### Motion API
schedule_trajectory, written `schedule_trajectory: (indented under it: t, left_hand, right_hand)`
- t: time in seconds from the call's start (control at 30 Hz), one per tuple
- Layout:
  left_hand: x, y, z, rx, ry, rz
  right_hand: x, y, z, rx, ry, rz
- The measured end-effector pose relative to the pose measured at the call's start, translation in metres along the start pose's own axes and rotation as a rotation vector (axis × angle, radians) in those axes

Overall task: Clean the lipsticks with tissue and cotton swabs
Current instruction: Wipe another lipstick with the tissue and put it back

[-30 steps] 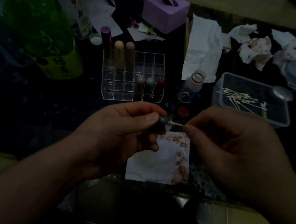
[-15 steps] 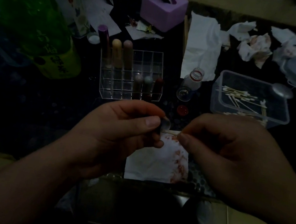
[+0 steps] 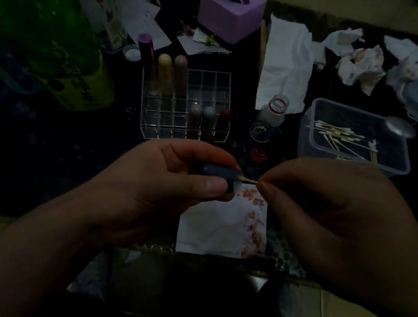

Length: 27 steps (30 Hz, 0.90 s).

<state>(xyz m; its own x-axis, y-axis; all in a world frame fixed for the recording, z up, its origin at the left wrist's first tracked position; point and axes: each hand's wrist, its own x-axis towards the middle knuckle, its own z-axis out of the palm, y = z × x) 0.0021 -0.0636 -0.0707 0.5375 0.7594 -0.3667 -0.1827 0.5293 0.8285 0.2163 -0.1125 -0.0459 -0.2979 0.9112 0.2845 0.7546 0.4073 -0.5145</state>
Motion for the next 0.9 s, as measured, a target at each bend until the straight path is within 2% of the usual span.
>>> schedule_trajectory:
  t: [0.17,0.4,0.53,0.7,0.9]
  left_hand:
    - [-0.0006,0.0053,0.001,0.006,-0.05,-0.003]
    - [-0.0031,0.0059,0.0064,0.105,0.043,0.071]
    - [-0.0026,0.0051,0.0037,0.193,0.037,0.099]
    - [-0.0019,0.0056,0.0016,0.183,-0.024,0.103]
    - [-0.0012,0.0033,0.0038,0.105,-0.016,0.131]
  right_hand:
    - [-0.0013,-0.0005,0.0011,-0.008,-0.007,0.01]
    - [-0.0006,-0.0044,-0.0036,0.1,-0.136,0.035]
    - [-0.0008,-0.0067,-0.0034,0.098,-0.159,0.039]
    - [-0.0012,-0.0047,-0.0026,0.026,-0.138,0.033]
    - [-0.0022,-0.0051,0.0016,-0.052,-0.016,0.04]
